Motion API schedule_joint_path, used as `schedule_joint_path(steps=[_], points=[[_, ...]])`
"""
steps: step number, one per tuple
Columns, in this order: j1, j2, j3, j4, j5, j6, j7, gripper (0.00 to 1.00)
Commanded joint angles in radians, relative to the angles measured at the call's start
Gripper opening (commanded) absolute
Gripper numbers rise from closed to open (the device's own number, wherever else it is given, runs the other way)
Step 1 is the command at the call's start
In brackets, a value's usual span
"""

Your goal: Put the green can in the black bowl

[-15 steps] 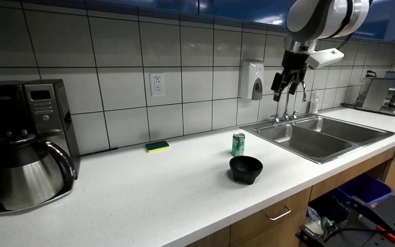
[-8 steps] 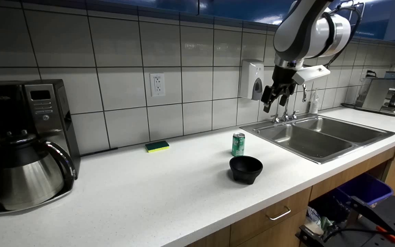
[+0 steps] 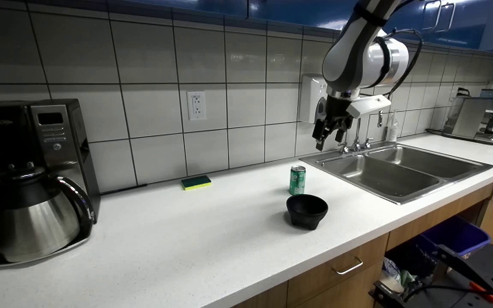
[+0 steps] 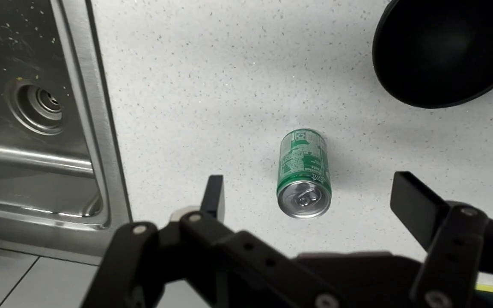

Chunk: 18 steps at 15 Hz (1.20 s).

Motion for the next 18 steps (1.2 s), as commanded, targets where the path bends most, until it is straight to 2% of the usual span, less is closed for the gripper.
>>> schedule_joint_path(steps=[1,18], points=[[-0.009,0.090,0.030,0.095,0.004,-0.020,0.028,1.00],[0.010,0.341,0.044,0.314,-0.016,-0.071,0.111,1.00]])
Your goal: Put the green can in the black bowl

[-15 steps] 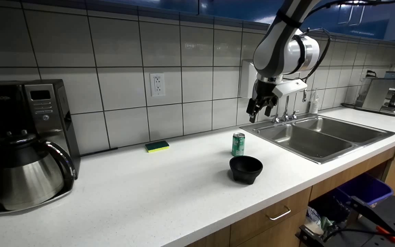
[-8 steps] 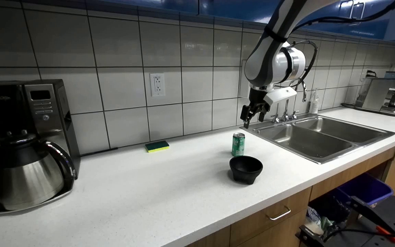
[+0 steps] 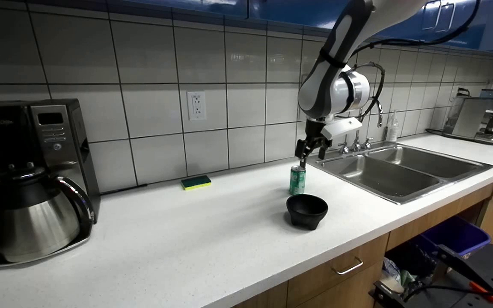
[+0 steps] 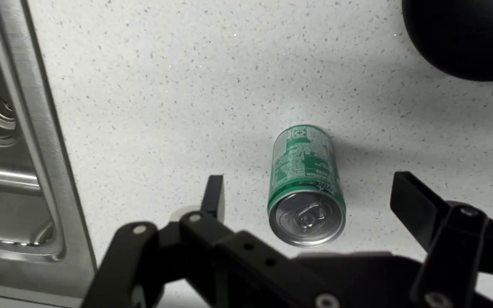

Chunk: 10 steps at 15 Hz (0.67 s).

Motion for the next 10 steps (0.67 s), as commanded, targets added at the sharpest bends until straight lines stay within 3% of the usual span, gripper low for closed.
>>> schedule_joint_path(steps=[1,10], points=[[0.006,0.046,0.009,0.065,-0.013,-0.054,0.044,1.00],[0.006,0.151,0.016,0.180,-0.006,-0.133,0.064,1.00]])
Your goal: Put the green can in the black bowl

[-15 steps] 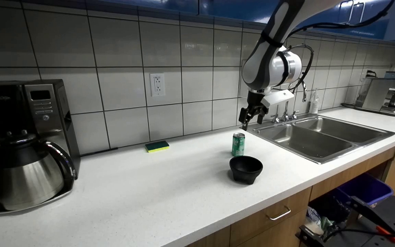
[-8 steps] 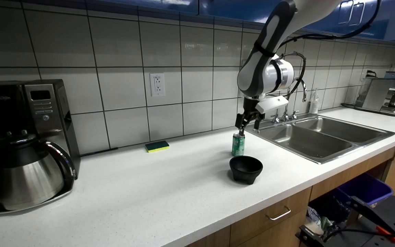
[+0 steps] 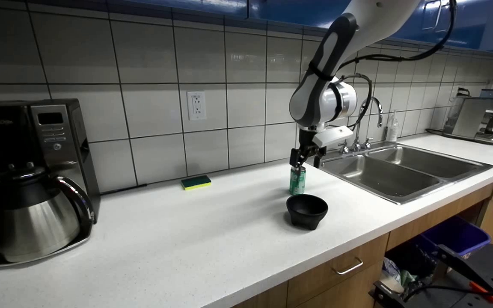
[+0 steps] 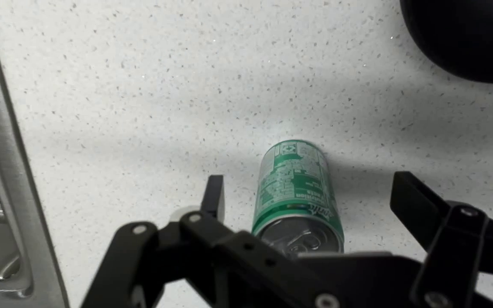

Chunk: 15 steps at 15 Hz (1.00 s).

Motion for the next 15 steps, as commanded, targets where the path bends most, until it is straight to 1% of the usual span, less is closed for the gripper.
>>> schedule_joint_path(steps=[1,15], points=[[-0.003,0.057,0.007,0.088,-0.006,-0.069,0.034,1.00],[-0.006,0.231,0.019,0.320,0.001,-0.206,0.050,1.00]])
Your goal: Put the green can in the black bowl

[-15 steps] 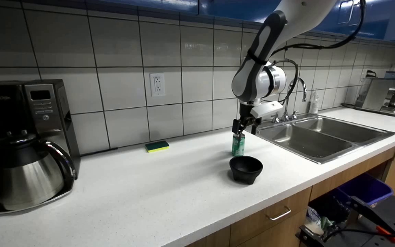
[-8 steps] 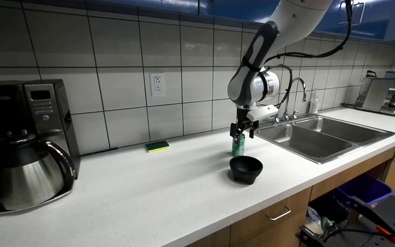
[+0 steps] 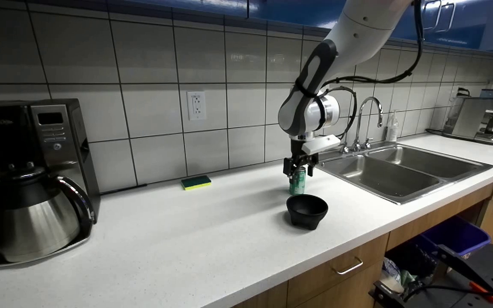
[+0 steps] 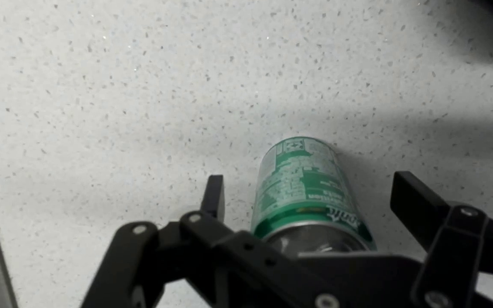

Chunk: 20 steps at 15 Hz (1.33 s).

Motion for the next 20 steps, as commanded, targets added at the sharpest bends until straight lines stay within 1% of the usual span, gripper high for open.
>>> schedule_joint_path(steps=[1,5,6,7,8,9,11,15,20], points=[[-0.006,0.048,0.007,0.089,0.001,-0.067,0.026,1.00],[-0.008,0.073,0.007,0.125,0.001,-0.083,0.028,1.00],[-0.011,0.076,0.010,0.131,0.003,-0.086,0.025,0.88],[-0.011,0.080,0.010,0.136,0.003,-0.087,0.025,0.72],[-0.014,0.083,0.012,0.140,0.005,-0.087,0.022,0.66],[-0.014,0.084,0.012,0.142,0.005,-0.087,0.022,0.56],[-0.015,0.084,0.012,0.145,0.005,-0.088,0.021,0.42],[-0.015,0.076,0.012,0.142,0.003,-0.088,0.017,0.42],[-0.009,0.029,0.012,0.110,-0.004,-0.084,0.011,0.42]])
